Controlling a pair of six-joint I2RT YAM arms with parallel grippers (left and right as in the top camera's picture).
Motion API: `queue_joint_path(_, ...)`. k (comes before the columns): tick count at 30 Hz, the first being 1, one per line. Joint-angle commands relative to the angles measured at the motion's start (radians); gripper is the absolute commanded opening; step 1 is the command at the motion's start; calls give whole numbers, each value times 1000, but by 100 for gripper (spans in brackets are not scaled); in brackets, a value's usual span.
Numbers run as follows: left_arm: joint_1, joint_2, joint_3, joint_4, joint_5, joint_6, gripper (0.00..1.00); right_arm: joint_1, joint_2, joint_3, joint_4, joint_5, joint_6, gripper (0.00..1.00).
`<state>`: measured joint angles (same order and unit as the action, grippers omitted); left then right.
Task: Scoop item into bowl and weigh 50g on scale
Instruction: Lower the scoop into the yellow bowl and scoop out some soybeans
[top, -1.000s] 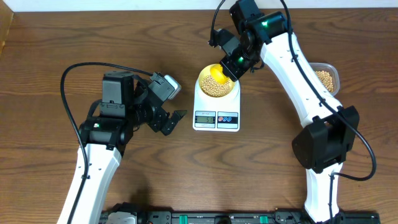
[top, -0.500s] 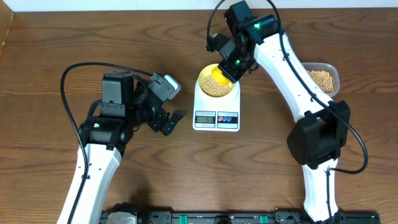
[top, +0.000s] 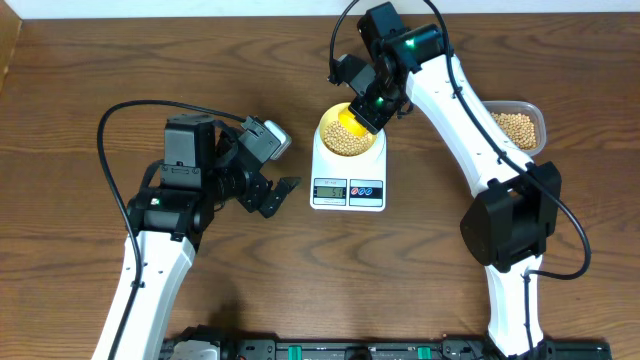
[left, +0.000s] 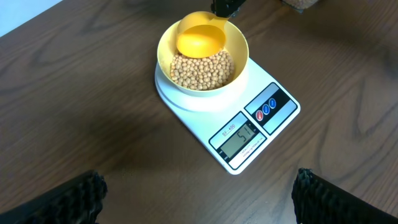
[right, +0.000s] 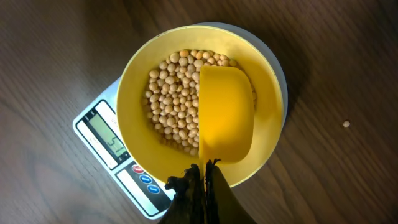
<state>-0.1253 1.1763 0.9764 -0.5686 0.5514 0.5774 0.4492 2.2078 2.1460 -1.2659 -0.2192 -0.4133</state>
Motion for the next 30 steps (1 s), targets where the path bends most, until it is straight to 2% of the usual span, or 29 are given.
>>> queue_joint_path(1, 3, 7, -4, 1, 5, 10, 98, 7, 16, 10, 5, 0, -14, 1)
queue_joint_path(30, 3, 7, -4, 1, 5, 10, 98, 29, 20, -4, -8, 0, -14, 1)
